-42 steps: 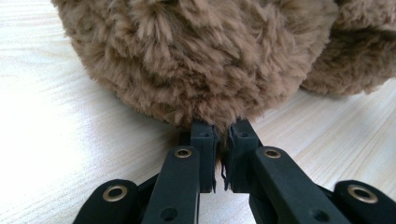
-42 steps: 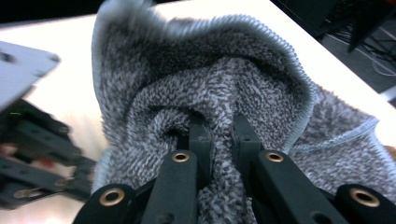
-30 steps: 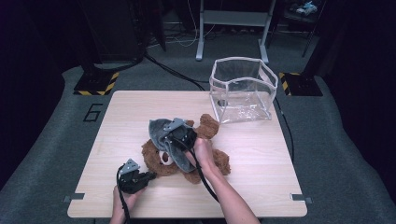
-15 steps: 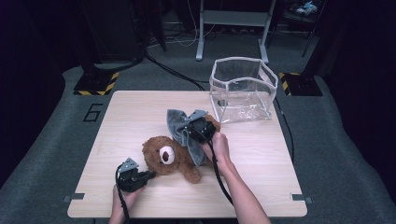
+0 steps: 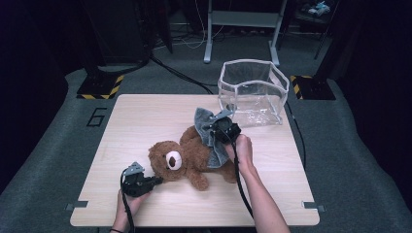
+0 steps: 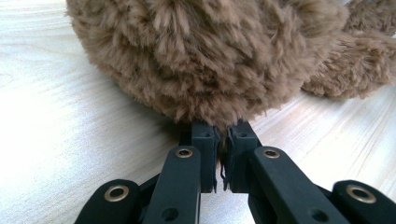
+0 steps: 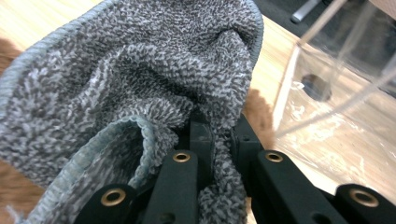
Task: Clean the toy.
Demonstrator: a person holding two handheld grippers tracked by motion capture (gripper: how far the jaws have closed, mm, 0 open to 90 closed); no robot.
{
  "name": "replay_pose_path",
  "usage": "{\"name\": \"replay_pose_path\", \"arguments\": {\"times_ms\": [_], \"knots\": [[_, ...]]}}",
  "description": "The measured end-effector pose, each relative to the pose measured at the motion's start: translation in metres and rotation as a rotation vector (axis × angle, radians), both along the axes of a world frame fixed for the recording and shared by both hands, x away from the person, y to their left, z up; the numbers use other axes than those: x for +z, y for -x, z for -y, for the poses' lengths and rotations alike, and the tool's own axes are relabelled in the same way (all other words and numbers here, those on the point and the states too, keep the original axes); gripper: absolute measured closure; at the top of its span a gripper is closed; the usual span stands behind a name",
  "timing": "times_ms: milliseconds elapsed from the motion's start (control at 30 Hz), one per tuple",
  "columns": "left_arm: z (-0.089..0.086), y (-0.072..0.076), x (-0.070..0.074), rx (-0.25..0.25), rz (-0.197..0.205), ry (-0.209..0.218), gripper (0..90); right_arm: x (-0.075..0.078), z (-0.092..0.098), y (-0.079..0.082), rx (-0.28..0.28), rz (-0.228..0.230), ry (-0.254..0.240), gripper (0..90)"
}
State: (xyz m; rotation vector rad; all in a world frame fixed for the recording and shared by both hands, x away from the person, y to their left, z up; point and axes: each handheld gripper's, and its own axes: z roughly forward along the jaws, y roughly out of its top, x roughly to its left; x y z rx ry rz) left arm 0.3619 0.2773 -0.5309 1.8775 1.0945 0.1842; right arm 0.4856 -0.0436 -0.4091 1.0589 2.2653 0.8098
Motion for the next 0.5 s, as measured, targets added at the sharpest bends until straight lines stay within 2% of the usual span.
{"name": "replay_pose_path", "arguments": {"times_ms": [133,200,433,500], "knots": [[0.000,-0.001,0.000,0.005,0.004,-0.003,84.8,-0.003,0.010,-0.005,-0.043,-0.011,-0.002,83.2],[0.000,-0.002,0.000,0.004,0.000,-0.002,84.7,-0.005,0.016,-0.007,-0.054,0.008,0.006,83.2],[0.001,-0.006,0.000,0.001,0.000,-0.005,84.7,-0.006,0.037,-0.002,-0.140,0.004,0.011,83.1],[0.001,-0.007,0.000,-0.008,-0.001,-0.012,84.7,-0.006,0.045,0.000,-0.150,0.006,0.011,83.1]]}}
